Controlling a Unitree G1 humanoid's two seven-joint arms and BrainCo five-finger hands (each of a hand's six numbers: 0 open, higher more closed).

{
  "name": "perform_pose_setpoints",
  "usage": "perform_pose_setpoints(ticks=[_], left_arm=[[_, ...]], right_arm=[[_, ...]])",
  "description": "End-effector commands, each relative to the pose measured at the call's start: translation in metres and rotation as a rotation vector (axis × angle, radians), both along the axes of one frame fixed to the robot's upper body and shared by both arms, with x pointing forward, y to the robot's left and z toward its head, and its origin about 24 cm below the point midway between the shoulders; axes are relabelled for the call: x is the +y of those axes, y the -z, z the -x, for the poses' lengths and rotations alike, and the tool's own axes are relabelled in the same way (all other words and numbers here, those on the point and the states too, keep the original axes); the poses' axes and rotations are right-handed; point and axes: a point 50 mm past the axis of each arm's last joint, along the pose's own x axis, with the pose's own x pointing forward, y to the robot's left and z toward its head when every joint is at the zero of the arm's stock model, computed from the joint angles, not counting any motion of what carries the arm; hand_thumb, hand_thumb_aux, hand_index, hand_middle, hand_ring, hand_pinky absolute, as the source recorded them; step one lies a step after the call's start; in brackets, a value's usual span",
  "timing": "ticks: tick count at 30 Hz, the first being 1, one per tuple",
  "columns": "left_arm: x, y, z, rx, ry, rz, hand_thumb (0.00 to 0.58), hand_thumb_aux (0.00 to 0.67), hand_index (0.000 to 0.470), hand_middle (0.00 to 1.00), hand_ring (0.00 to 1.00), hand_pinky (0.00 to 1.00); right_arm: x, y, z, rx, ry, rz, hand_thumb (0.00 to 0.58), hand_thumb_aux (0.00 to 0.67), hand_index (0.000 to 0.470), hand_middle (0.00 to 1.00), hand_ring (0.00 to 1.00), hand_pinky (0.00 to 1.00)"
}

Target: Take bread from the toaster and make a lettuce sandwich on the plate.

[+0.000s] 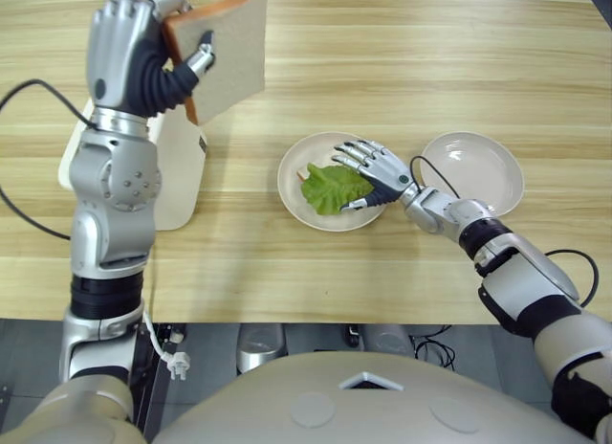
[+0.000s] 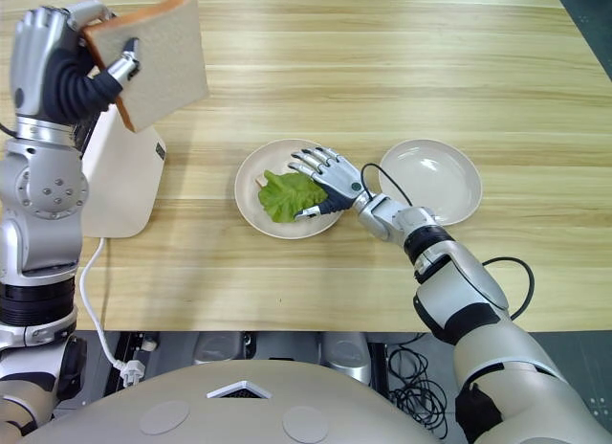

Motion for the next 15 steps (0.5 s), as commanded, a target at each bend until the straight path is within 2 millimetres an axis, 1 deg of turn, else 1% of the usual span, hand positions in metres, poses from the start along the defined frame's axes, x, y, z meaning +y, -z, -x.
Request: perform_pose_setpoints(ticks=[1, 2, 3, 4, 5, 6, 9, 11, 12, 13, 15], left_arm=[[-0.003, 0.017, -0.005, 0.073, 0.019, 0.007, 0.58, 0.67, 0.46, 1.0, 1.0, 1.0], [-0.003, 0.02, -0.006, 0.082, 0.021, 0.006, 0.58, 0.67, 0.46, 1.0, 1.0, 1.0], [-0.004, 0.023, -0.007, 0.093, 0.023, 0.005, 0.58, 0.67, 0.46, 1.0, 1.0, 1.0], [-0.005, 0.025, -0.008, 0.103, 0.025, 0.001, 0.58, 0.67, 0.46, 1.0, 1.0, 1.0], [-0.005, 0.027, -0.008, 0.111, 0.028, 0.001, 0.58, 0.67, 0.46, 1.0, 1.0, 1.0], [-0.006, 0.029, -0.008, 0.116, 0.029, 0.0, 0.58, 0.67, 0.46, 1.0, 1.0, 1.0], [-0.006, 0.032, -0.009, 0.125, 0.028, -0.002, 0.58, 0.67, 0.46, 1.0, 1.0, 1.0], [-0.006, 0.033, -0.009, 0.127, 0.028, -0.003, 0.58, 0.67, 0.46, 1.0, 1.0, 1.0], [-0.005, 0.033, -0.009, 0.128, 0.027, -0.003, 0.58, 0.67, 0.46, 1.0, 1.0, 1.0], [-0.005, 0.034, -0.009, 0.13, 0.027, -0.003, 0.58, 0.67, 0.46, 1.0, 1.0, 1.0], [-0.005, 0.035, -0.009, 0.133, 0.025, -0.004, 0.58, 0.67, 0.46, 1.0, 1.0, 1.0]], right_arm=[[-0.001, -0.002, -0.001, -0.017, -0.011, 0.012, 0.14, 0.087, 0.06, 0.0, 0.0, 0.0], [-0.001, -0.002, -0.001, -0.02, -0.012, 0.009, 0.19, 0.121, 0.083, 0.0, 0.0, 0.0], [-0.001, -0.003, -0.001, -0.022, -0.013, 0.007, 0.288, 0.194, 0.133, 0.0, 0.0, 0.0], [-0.001, -0.003, -0.001, -0.023, -0.014, 0.006, 0.36, 0.257, 0.177, 0.0, 0.0, 0.0], [-0.001, -0.004, -0.002, -0.025, -0.015, 0.004, 0.36, 0.257, 0.177, 0.0, 0.0, 0.0], [-0.001, -0.005, -0.002, -0.027, -0.016, 0.003, 0.441, 0.342, 0.235, 0.0, 0.0, 0.0], [-0.001, -0.007, -0.003, -0.034, -0.015, -0.002, 0.476, 0.386, 0.265, 0.0, 0.0, 0.0], [-0.001, -0.007, -0.003, -0.036, -0.014, -0.003, 0.512, 0.441, 0.303, 0.0, 0.0, 0.0], [-0.001, -0.007, -0.003, -0.036, -0.013, -0.004, 0.512, 0.441, 0.303, 0.0, 0.0, 0.0], [-0.001, -0.007, -0.003, -0.035, -0.013, -0.007, 0.527, 0.468, 0.321, 0.0, 0.0, 0.0], [0.0, -0.007, -0.003, -0.034, -0.014, -0.011, 0.524, 0.462, 0.317, 0.0, 0.0, 0.0]])
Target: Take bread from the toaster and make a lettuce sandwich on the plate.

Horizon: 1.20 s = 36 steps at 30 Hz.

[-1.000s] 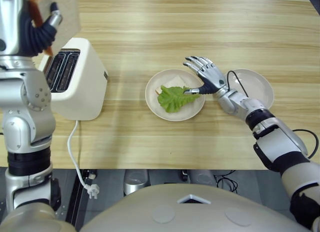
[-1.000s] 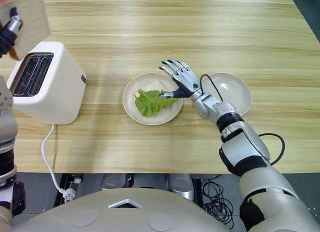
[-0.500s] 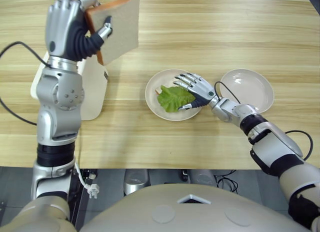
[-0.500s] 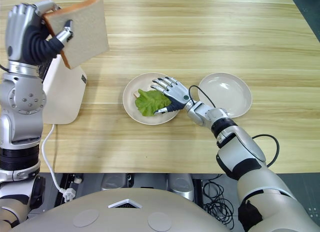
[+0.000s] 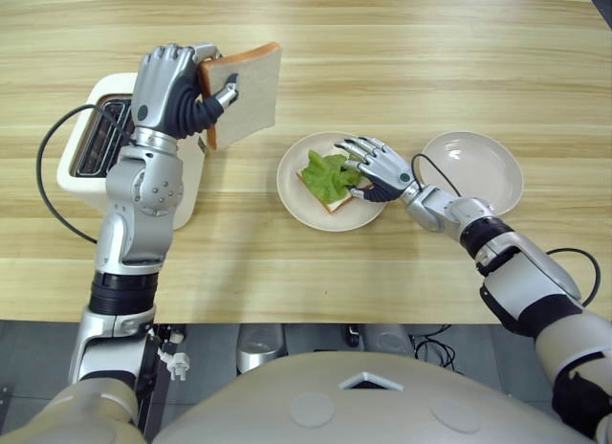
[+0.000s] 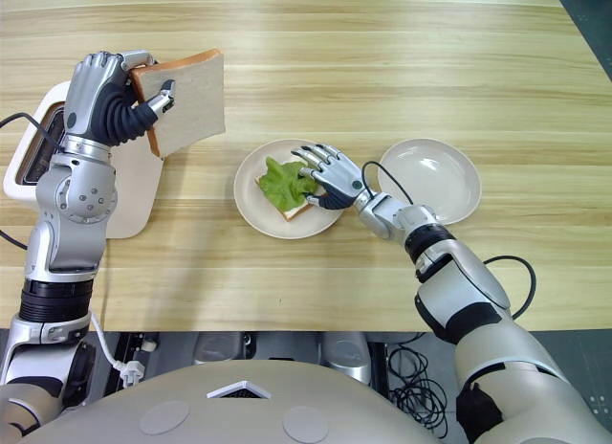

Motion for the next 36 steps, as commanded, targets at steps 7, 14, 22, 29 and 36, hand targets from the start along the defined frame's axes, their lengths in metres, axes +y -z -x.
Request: perform_pose_setpoints(ticks=[7, 14, 22, 29, 36], left_arm=[[-0.003, 0.01, -0.002, 0.04, -0.003, -0.015, 0.58, 0.67, 0.46, 1.0, 1.0, 1.0], [-0.003, 0.012, -0.004, 0.041, -0.012, -0.026, 0.58, 0.67, 0.46, 1.0, 1.0, 1.0], [-0.001, 0.013, -0.005, 0.042, -0.022, -0.026, 0.58, 0.67, 0.46, 1.0, 1.0, 1.0], [-0.004, 0.018, -0.005, 0.062, -0.008, -0.009, 0.58, 0.67, 0.46, 1.0, 1.0, 1.0], [-0.049, 0.043, -0.016, 0.215, 0.216, 0.298, 0.58, 0.67, 0.46, 1.0, 1.0, 1.0]], right_arm=[[0.001, -0.003, -0.001, -0.009, -0.012, -0.002, 0.516, 0.447, 0.307, 0.0, 0.0, 0.0], [0.0, -0.007, -0.002, -0.009, -0.012, -0.036, 0.0, 0.0, 0.0, 0.0, 0.0, 0.0], [-0.006, -0.015, -0.006, -0.022, 0.021, -0.067, 0.0, 0.0, 0.0, 0.0, 0.0, 0.0], [-0.013, -0.024, -0.011, -0.06, 0.054, -0.112, 0.0, 0.0, 0.0, 0.0, 0.0, 0.0], [-0.047, -0.077, -0.026, -0.269, 0.204, -0.373, 0.0, 0.0, 0.0, 0.0, 0.0, 0.0]])
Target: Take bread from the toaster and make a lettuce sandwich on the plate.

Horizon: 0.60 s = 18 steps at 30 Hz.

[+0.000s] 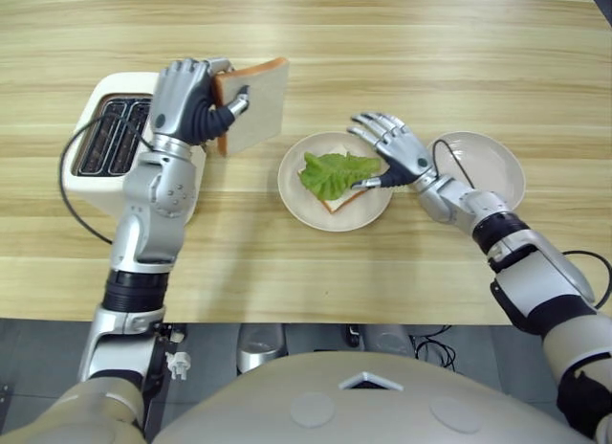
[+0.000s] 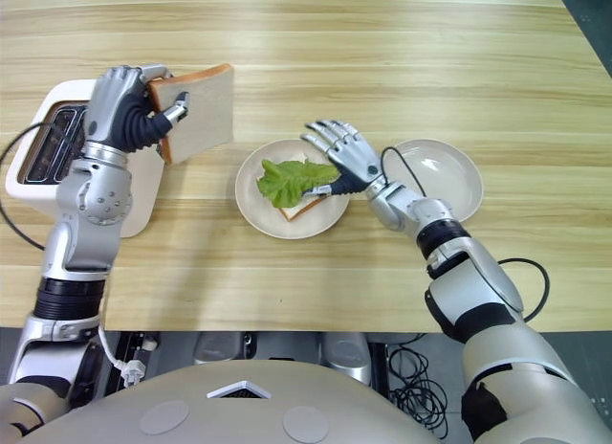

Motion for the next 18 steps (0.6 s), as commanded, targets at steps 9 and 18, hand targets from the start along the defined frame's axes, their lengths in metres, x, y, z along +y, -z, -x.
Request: perform_pose_setpoints(ticks=[9, 18], left_arm=[[-0.073, 0.071, -0.024, 0.407, 0.17, 0.699, 0.58, 0.67, 0.46, 1.0, 1.0, 1.0], [-0.081, 0.123, -0.015, 0.615, 0.044, 0.749, 0.58, 0.67, 0.46, 1.0, 1.0, 1.0]], right_arm=[[-0.047, -0.062, 0.009, -0.309, 0.16, -0.371, 0.0, 0.0, 0.0, 0.0, 0.0, 0.0], [-0.041, -0.041, 0.019, -0.223, 0.169, -0.361, 0.0, 0.0, 0.0, 0.0, 0.0, 0.0]])
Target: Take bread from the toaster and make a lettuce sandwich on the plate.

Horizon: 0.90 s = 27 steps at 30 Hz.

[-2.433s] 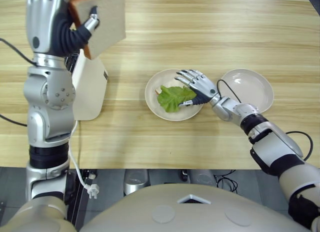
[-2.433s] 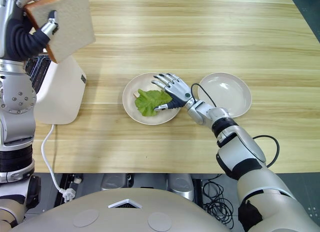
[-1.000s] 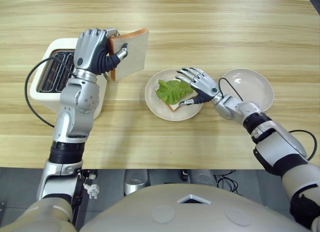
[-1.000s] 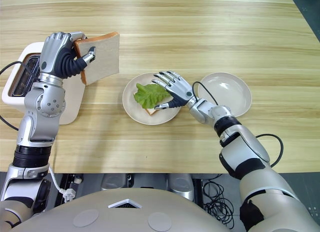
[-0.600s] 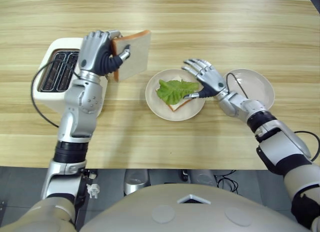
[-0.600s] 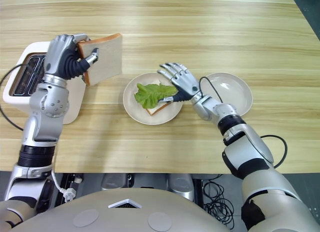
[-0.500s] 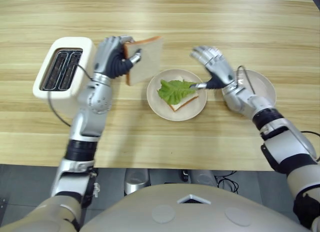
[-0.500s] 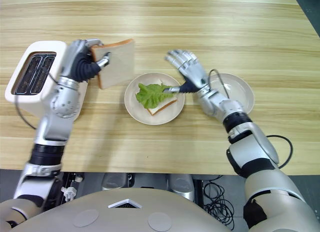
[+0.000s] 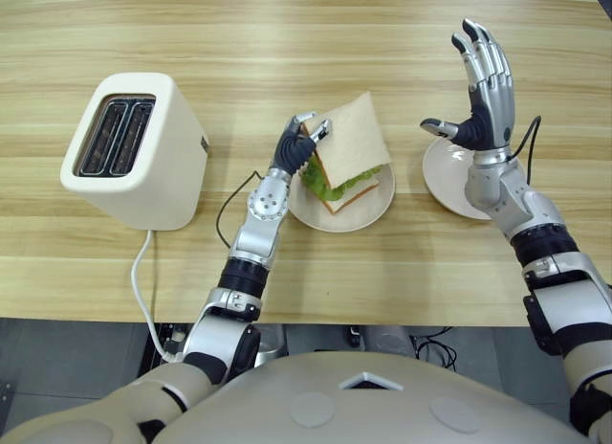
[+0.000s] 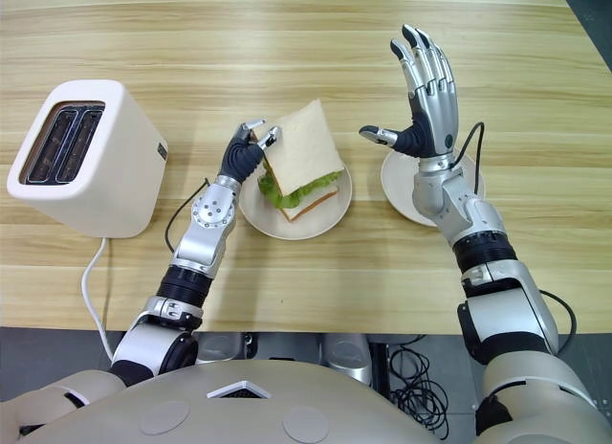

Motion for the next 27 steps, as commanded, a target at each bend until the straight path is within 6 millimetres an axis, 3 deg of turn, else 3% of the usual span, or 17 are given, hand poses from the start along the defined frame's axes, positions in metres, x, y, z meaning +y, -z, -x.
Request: perform_pose_setpoints(ticks=[1, 4, 15, 27], left_arm=[[0.005, 0.027, 0.007, 0.124, -0.043, -0.029, 0.58, 0.67, 0.46, 1.0, 1.0, 1.0], [0.005, 0.034, 0.009, 0.147, -0.037, -0.062, 0.58, 0.67, 0.46, 1.0, 1.0, 1.0], [0.007, 0.033, 0.005, 0.123, -0.01, -0.137, 0.58, 0.67, 0.46, 1.0, 1.0, 1.0], [0.005, 0.036, 0.006, 0.107, 0.005, -0.193, 0.58, 0.67, 0.46, 1.0, 1.0, 1.0]], right_arm=[[0.008, 0.01, 0.003, 0.048, -0.019, 0.015, 0.0, 0.0, 0.0, 0.0, 0.0, 0.0], [0.012, 0.016, 0.004, 0.069, -0.027, 0.009, 0.0, 0.0, 0.0, 0.0, 0.0, 0.0], [0.026, 0.026, 0.008, 0.106, -0.079, 0.047, 0.0, 0.0, 0.0, 0.0, 0.0, 0.0], [0.071, 0.073, 0.035, 0.404, -0.413, 0.47, 0.0, 0.0, 0.0, 0.0, 0.0, 0.0]])
